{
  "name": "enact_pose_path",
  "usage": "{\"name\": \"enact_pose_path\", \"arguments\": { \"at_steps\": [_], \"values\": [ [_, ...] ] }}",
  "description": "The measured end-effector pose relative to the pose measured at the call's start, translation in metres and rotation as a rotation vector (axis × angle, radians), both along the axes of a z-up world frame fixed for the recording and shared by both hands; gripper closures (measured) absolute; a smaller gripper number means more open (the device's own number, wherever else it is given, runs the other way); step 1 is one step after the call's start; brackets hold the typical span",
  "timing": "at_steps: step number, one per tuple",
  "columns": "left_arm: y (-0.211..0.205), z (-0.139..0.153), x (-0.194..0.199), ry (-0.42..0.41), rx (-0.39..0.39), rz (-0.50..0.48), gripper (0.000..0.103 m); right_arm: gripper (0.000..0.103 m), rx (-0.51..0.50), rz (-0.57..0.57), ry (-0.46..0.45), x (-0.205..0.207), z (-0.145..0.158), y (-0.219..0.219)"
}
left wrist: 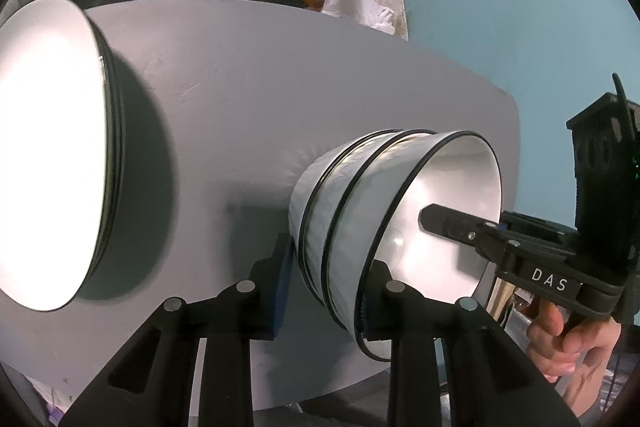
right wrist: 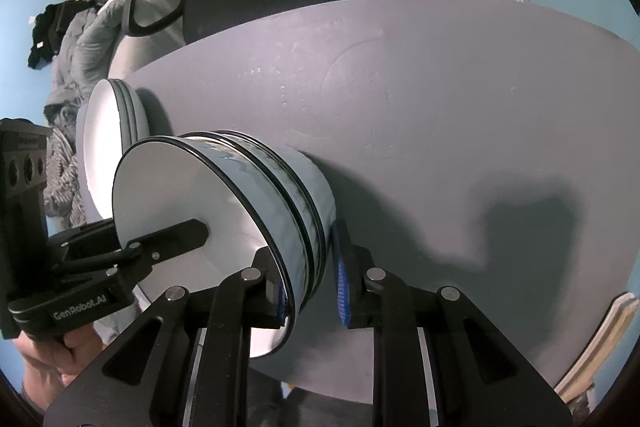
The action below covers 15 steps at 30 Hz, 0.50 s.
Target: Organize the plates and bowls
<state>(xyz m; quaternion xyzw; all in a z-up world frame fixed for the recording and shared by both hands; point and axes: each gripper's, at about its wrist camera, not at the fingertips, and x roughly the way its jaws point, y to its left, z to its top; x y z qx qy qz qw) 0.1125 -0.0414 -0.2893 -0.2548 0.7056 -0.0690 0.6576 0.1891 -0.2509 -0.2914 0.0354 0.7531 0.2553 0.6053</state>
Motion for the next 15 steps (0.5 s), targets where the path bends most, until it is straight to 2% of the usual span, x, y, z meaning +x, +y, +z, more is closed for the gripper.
{"name": "enact_pose_path", "arguments": {
  "at_steps": [7,15],
  "values": [
    [0.008,0.011,-0.006,-0.015,0.011,0.017,0.076,0.084,0.013,-0.006,0.021,-0.004,0.004,0.004],
    [0.030,0.035,-0.009,-0.046,0.016,0.061,0.076,0.085,0.015,0.011,-0.005,-0.005,0.022,0.023]
  ]
}}
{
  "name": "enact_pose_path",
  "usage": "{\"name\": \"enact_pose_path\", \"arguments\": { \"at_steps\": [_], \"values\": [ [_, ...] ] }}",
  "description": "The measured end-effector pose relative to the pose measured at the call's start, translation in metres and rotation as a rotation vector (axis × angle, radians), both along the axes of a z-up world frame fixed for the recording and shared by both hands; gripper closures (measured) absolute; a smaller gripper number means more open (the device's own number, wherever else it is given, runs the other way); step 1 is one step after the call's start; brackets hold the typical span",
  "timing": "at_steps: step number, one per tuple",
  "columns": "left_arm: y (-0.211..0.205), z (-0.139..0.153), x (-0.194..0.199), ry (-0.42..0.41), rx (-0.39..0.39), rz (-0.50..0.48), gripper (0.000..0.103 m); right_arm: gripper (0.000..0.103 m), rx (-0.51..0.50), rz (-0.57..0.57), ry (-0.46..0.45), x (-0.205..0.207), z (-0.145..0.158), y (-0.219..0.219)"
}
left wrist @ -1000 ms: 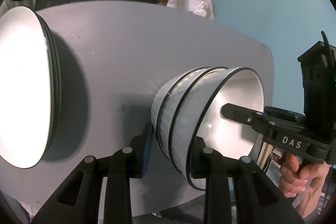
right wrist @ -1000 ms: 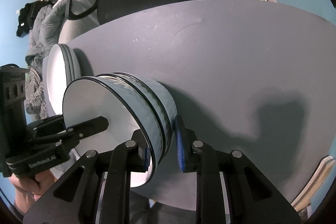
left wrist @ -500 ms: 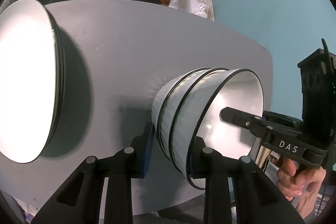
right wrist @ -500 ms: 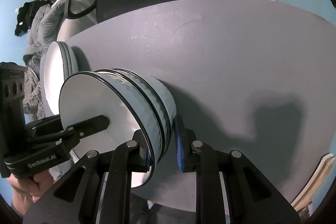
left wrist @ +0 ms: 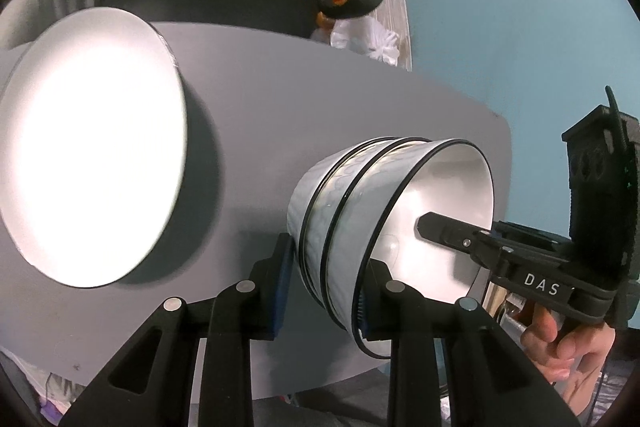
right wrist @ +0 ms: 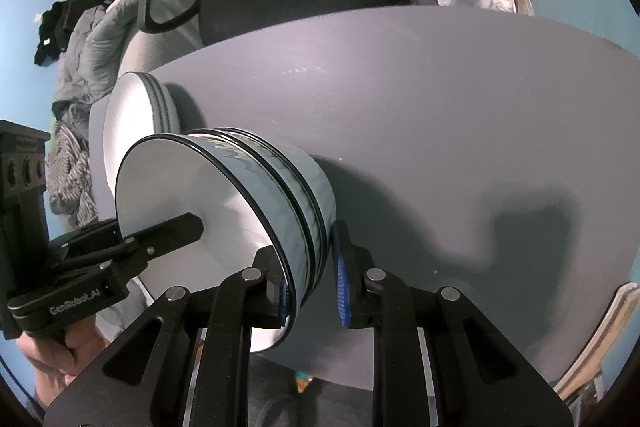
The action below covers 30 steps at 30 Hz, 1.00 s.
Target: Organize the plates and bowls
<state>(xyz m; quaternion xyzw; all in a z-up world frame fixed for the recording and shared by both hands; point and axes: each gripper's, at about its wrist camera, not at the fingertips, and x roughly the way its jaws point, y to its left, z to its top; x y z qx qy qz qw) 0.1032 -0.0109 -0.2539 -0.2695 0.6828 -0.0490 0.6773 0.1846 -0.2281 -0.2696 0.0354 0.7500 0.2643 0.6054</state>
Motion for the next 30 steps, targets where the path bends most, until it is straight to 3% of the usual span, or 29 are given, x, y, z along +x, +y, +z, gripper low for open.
{"name": "enact_pose_path", "arguments": {
  "at_steps": [18,24,30],
  "values": [
    [0.081,0.046,-0.020,-0.065,0.051,0.094,0.077,0.085,0.036,0.088,-0.065,0.000,0.041,0.076],
    [0.113,0.043,-0.027,-0.053,0.066,0.142,0.077,0.085,0.047,0.143,-0.089,0.003,0.048,0.118],
    [0.146,0.022,-0.037,-0.020,0.067,0.177,0.077,0.085,0.046,0.181,-0.093,0.002,0.040,0.158]
  ]
}}
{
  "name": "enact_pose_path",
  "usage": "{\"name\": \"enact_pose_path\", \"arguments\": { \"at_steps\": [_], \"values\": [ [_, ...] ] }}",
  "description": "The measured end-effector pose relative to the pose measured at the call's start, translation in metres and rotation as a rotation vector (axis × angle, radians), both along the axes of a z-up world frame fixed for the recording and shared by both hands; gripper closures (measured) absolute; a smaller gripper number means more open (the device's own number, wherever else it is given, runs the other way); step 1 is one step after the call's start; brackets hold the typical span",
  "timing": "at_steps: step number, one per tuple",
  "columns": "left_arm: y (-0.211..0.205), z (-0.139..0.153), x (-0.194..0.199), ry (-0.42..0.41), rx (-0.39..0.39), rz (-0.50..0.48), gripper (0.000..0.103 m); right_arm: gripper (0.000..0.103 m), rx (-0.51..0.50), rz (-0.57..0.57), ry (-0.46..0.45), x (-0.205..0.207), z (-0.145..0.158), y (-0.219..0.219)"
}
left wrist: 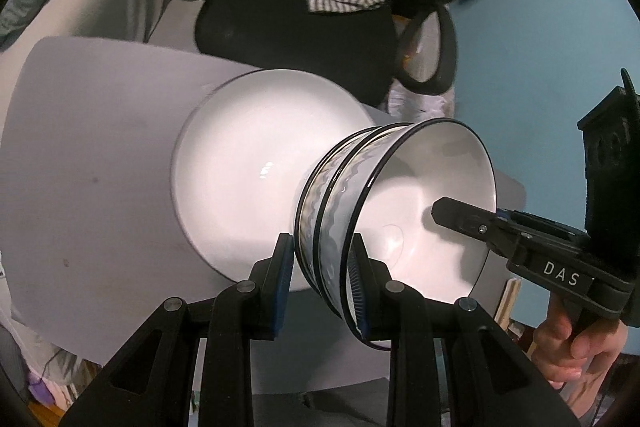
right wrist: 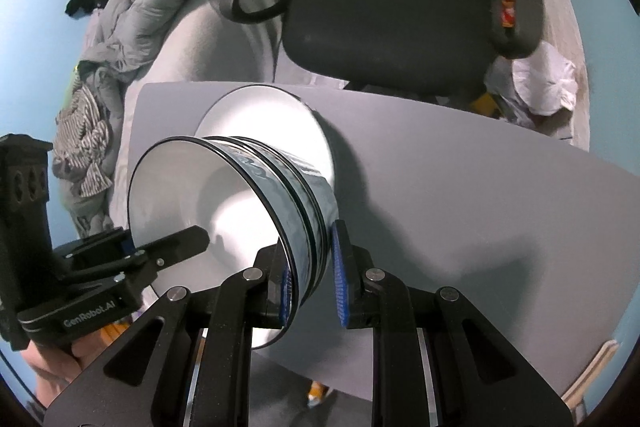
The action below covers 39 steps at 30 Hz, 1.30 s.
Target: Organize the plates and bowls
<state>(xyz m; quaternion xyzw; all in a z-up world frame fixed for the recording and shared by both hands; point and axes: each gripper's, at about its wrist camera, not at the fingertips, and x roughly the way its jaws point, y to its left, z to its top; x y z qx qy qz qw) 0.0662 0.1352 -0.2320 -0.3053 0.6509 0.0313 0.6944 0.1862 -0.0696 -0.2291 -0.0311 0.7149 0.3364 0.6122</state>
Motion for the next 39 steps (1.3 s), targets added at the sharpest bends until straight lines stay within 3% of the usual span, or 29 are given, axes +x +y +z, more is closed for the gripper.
{"name": "enact_pose_path", "arguments": {
  "at_steps": [7,11,24,27,29,32,34,39],
  "values": [
    [0.022,-0.025,-0.009,0.051,-0.004,0.010,0.077,0.085,-0.023,0.009,0.045,-0.007,-0.026,0.034],
    [0.025,-0.023,-0.008,0.036,0.027,-0.011,0.077,0.085,-0.043,0.031,0.043,-0.011,-0.032,0.045],
    [0.039,-0.022,-0.002,0.010,0.013,-0.020,0.076,0.085,-0.051,0.018,0.031,-0.003,-0.032,0.056],
    [0.040,-0.023,-0.003,0.004,-0.022,-0.003,0.059,0.085,-0.050,0.010,0.030,-0.003,-0.032,0.056],
    [0.038,-0.024,-0.004,0.013,-0.005,0.004,0.041,0.084,-0.047,0.006,0.026,-0.003,-0.031,0.055],
    [0.034,-0.020,-0.010,0.003,0.076,0.002,0.036,0.069,-0.051,0.002,-0.023,-0.005,-0.028,0.053],
    [0.033,-0.017,-0.015,0.001,0.107,0.002,0.035,0.048,-0.055,0.003,-0.050,-0.005,-0.025,0.051],
    [0.034,0.004,-0.031,-0.029,0.182,0.010,0.032,0.040,-0.070,-0.032,-0.127,-0.007,-0.012,0.039]
  ]
}}
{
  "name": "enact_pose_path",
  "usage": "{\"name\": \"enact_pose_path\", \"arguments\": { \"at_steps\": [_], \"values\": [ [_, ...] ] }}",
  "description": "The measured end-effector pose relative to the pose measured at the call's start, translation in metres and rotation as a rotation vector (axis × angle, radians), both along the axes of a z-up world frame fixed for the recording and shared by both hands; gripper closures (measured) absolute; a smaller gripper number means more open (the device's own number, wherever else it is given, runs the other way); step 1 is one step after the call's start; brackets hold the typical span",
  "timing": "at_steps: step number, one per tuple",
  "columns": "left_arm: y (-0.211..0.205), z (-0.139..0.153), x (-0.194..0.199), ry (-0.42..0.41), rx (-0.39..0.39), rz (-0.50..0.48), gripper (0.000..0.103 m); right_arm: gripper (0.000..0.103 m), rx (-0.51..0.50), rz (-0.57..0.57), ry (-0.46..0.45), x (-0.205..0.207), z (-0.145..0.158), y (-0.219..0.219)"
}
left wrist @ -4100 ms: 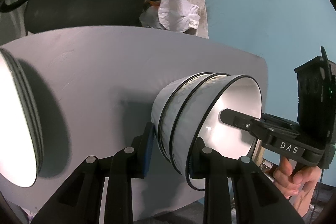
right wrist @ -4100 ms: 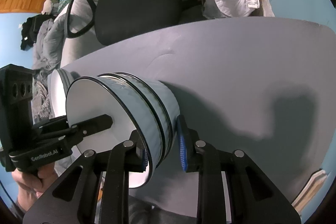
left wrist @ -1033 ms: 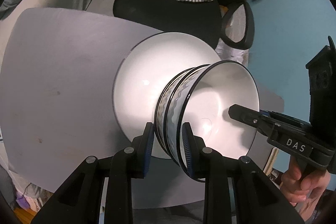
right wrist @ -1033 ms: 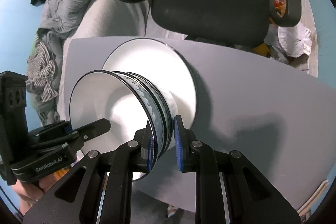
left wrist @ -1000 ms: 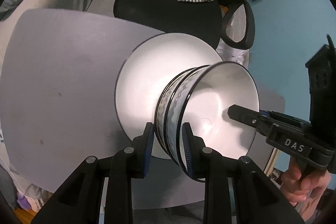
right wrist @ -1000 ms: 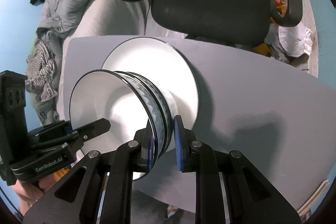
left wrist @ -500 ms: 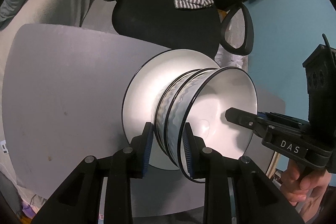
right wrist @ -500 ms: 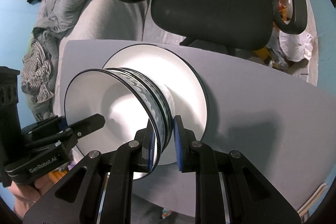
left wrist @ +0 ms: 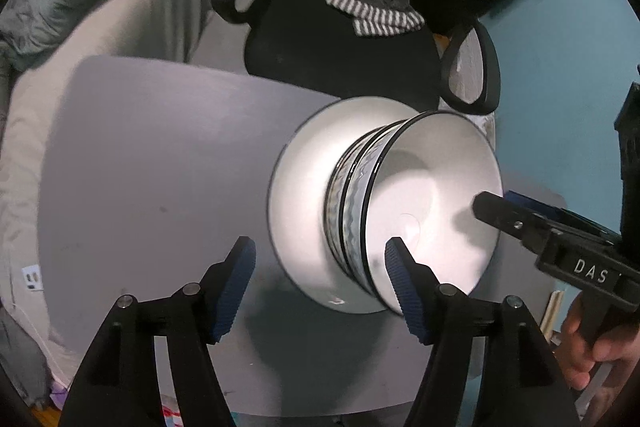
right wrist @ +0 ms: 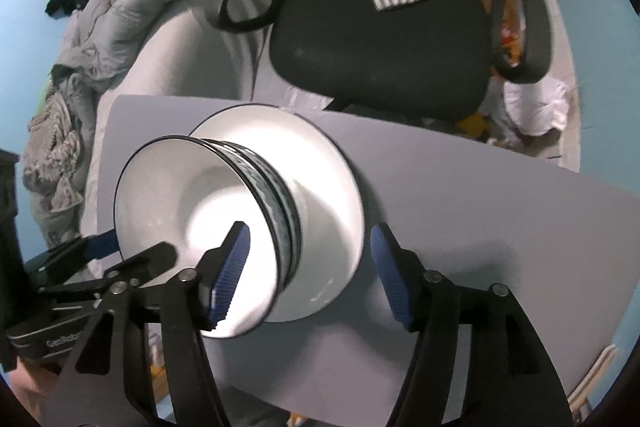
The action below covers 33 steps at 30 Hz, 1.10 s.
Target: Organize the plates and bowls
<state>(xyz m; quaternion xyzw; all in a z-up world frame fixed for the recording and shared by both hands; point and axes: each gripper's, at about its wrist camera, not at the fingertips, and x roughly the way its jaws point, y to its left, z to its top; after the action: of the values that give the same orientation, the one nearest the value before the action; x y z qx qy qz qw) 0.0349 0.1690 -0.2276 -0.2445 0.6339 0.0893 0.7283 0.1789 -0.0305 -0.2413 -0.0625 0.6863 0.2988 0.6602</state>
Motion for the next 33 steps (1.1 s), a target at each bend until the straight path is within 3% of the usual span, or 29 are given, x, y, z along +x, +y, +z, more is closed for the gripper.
{"name": "enact_pose_path", "arguments": {
  "at_steps": [3,12,19,29,33],
  "values": [
    [-0.002,0.025,-0.011,-0.047,0.025,0.006,0.027,0.040,-0.008,-0.026,-0.042,-0.004,0.016,-0.010],
    [-0.016,0.108,-0.043,-0.209,0.153,-0.005,0.020,0.039,0.003,-0.052,-0.281,-0.028,0.094,-0.025],
    [-0.019,0.163,-0.077,-0.361,0.198,0.058,0.015,0.039,-0.019,-0.053,-0.437,-0.052,0.154,-0.032],
    [-0.031,0.225,-0.116,-0.524,0.311,0.043,0.015,0.039,0.030,-0.103,-0.540,-0.081,0.212,-0.054],
    [-0.040,0.243,-0.127,-0.554,0.367,0.004,0.015,0.039,0.042,-0.107,-0.527,-0.087,0.221,-0.061]
  ]
}}
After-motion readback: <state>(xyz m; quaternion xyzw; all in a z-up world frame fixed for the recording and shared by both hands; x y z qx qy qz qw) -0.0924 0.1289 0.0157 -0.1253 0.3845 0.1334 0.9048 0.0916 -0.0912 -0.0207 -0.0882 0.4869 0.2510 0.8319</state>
